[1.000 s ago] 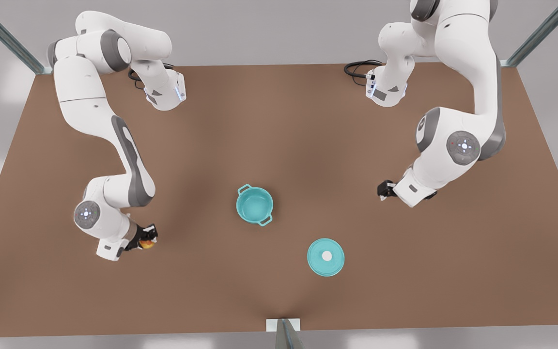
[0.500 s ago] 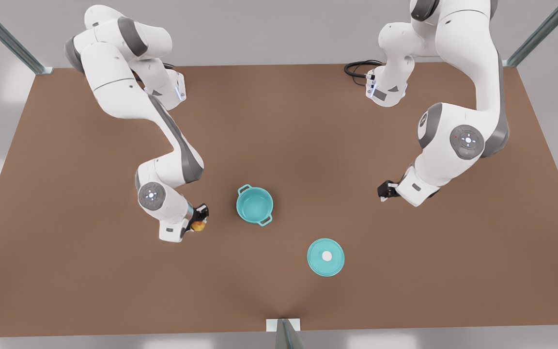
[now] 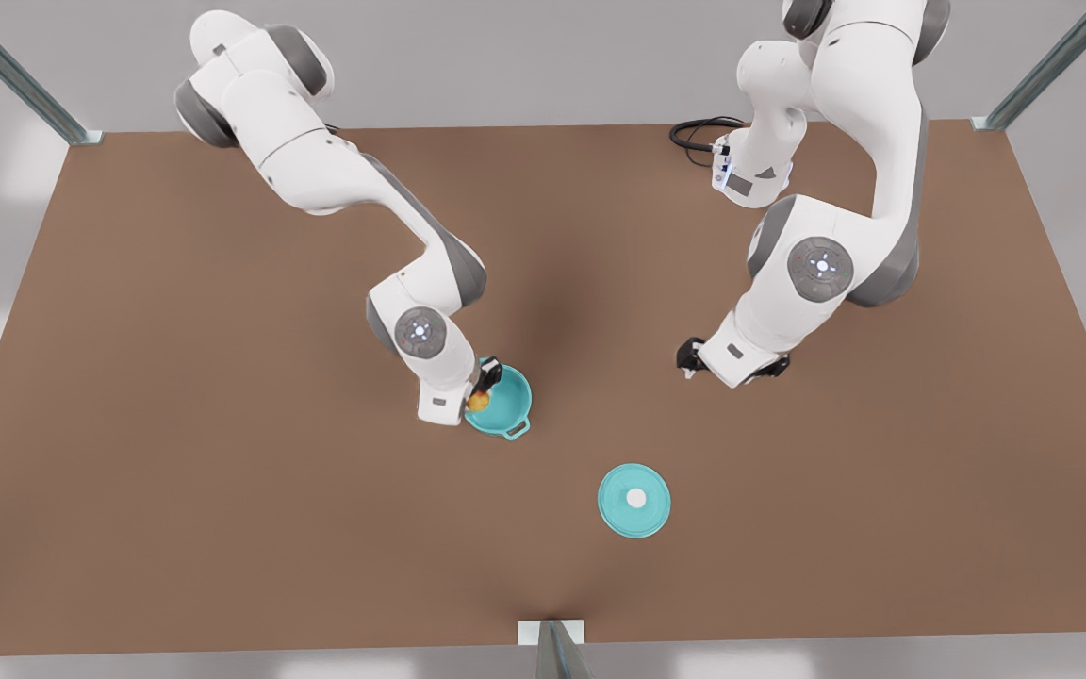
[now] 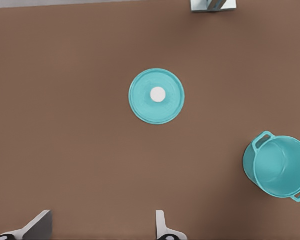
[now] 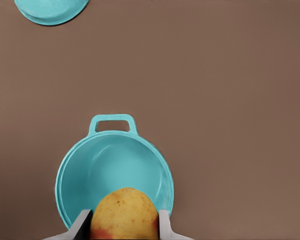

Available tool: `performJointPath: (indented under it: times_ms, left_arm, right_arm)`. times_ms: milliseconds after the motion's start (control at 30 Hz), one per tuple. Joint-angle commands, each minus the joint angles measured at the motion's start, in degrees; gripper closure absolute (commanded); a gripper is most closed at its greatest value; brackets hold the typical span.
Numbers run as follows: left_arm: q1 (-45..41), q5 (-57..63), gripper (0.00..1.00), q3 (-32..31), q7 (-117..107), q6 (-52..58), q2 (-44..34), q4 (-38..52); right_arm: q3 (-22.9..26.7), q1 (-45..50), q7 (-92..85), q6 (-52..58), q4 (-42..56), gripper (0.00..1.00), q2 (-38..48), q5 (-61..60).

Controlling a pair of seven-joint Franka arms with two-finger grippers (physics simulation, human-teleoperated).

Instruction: Open the pot lid and put the potato into the pot

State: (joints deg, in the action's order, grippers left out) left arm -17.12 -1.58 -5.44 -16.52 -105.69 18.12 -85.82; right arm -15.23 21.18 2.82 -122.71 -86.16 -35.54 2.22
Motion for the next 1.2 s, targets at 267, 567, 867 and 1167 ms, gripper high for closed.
performJointPath:
  times_ms: [267, 567, 867, 1167]
  left_arm:
    - [0.33, 0.09, 0.00, -0.01, -2.02, 0.13, 0.25, -0.22]
    - [0.16, 0.18, 0.00, 0.08, -2.11, 0.04, 0.42, -0.14]
    - [-0.11, 1.14, 0.00, -0.01, -1.58, -0.40, 0.86, 1.36]
    - [7.01, 3.34, 0.00, 0.43, 9.83, -0.31, 3.06, 2.68]
  right_arm:
    - [0.38, 2.28, 26.54, -3.15, 3.01, 0.71, -7.35, 3.06]
    - [0.47, 2.46, 27.68, -5.69, 2.84, 0.00, -8.32, 6.22]
    - [0.82, -19.51, 17.22, 7.49, -2.25, 0.01, 9.26, 8.42]
    - [0.91, -29.27, 3.77, 7.13, -7.09, 0.00, 13.66, 7.98]
